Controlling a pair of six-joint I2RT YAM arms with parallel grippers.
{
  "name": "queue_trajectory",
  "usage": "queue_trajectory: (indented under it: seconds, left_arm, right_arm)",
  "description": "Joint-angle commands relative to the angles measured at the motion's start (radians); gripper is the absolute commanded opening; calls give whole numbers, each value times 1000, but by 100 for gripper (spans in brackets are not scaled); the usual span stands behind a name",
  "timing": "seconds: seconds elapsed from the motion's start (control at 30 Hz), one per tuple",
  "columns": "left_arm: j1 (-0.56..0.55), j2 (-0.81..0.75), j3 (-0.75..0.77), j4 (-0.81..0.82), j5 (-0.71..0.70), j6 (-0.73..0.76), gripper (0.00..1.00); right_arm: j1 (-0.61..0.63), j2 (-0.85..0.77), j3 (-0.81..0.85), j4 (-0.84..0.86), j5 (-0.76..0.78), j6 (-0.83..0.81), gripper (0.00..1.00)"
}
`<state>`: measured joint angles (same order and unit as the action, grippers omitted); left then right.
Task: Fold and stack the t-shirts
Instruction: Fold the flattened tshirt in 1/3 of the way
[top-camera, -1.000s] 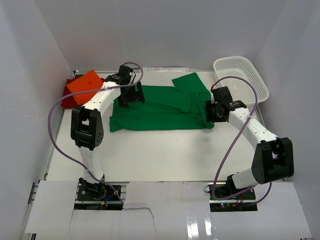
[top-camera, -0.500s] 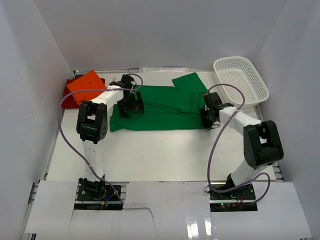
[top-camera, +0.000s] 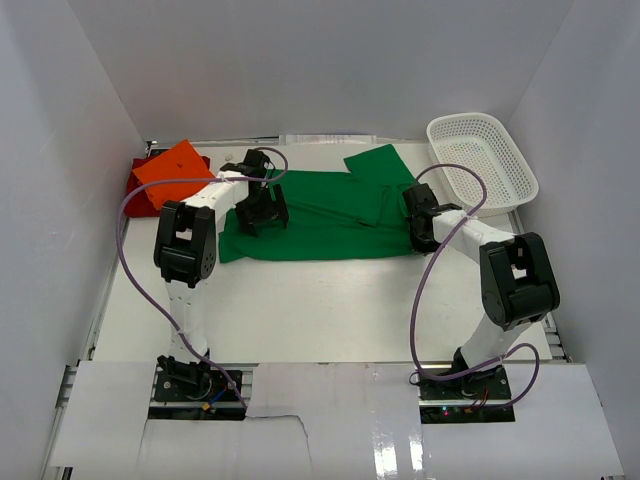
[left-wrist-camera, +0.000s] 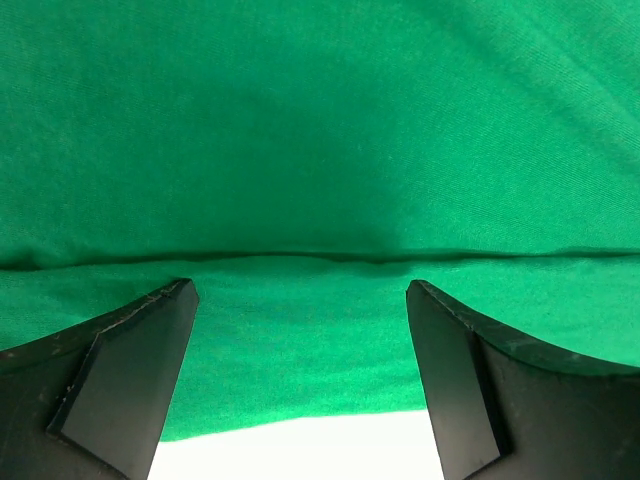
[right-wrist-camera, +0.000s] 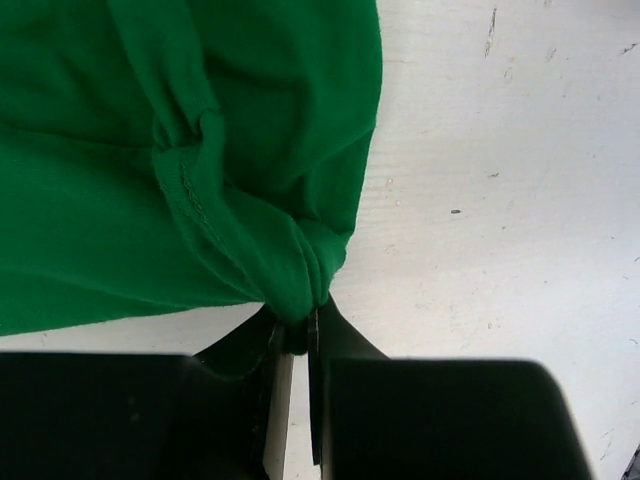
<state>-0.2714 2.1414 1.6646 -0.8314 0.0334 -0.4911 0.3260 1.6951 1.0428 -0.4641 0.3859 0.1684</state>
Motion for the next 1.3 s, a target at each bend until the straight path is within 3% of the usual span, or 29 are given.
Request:
queue_trajectory:
  seconds: [0.0,0.3,0.57,0.77,0.9,1.07,1.27]
  left_arm:
    - [21,25,-26,-5,-82,37,98]
    - [34,52,1,-40,-122,72,98]
    - [40,49,-9,-40,-113,79,98]
    - [41,51,-12,-40,-107,80,98]
    - [40,52,-16,-40,-104,82,98]
    - [41,26,-51,-37,-102,79,98]
    - [41,-14,-108,-23,-92,77,98]
  right_arm:
    - [4,-9,40,3,50,-15,8]
    - [39,116,123,-339,197,-4,8]
    - [39,172,128,-499,307,113,12]
    - [39,98,157,-525,370,195,39]
    - [30,49,200,-522,386,207,51]
    - [28,-69,244,-383,191,128,51]
    - [27,-23,341,-347,-85,74,51]
